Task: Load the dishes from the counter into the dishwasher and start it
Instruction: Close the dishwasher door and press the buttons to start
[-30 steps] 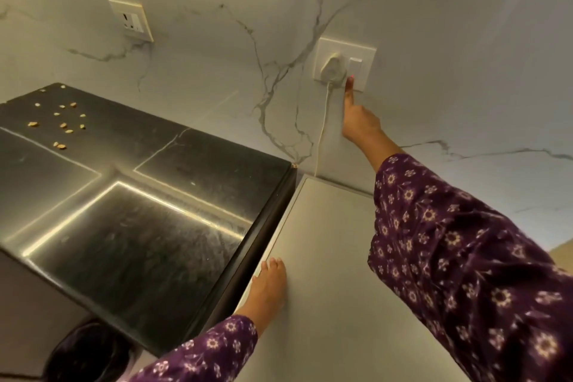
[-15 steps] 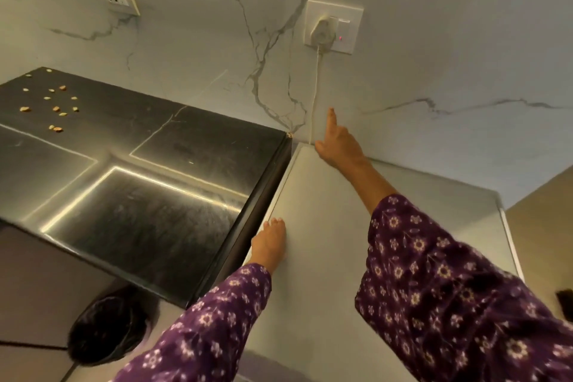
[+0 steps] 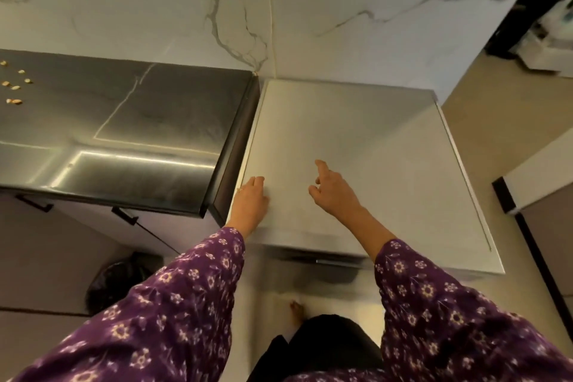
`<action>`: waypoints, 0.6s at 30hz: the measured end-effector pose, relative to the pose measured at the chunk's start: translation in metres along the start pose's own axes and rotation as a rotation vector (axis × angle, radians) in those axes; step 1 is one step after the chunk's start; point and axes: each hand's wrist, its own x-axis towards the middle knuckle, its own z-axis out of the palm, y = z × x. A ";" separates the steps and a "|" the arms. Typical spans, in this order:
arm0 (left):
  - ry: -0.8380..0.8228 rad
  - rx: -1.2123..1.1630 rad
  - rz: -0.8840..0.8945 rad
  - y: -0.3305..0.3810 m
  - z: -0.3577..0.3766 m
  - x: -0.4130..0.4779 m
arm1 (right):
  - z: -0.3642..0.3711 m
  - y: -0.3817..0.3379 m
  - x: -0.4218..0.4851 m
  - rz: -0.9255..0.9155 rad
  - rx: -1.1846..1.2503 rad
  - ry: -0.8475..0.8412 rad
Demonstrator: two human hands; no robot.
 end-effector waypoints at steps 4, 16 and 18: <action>-0.080 -0.075 -0.039 -0.006 0.000 -0.059 | 0.019 -0.011 -0.065 0.015 0.011 0.010; -0.359 0.268 0.161 -0.026 -0.012 -0.146 | 0.088 -0.025 -0.213 0.068 -0.043 -0.206; -0.323 0.335 0.210 -0.027 -0.010 -0.147 | 0.102 -0.023 -0.218 0.082 -0.105 -0.277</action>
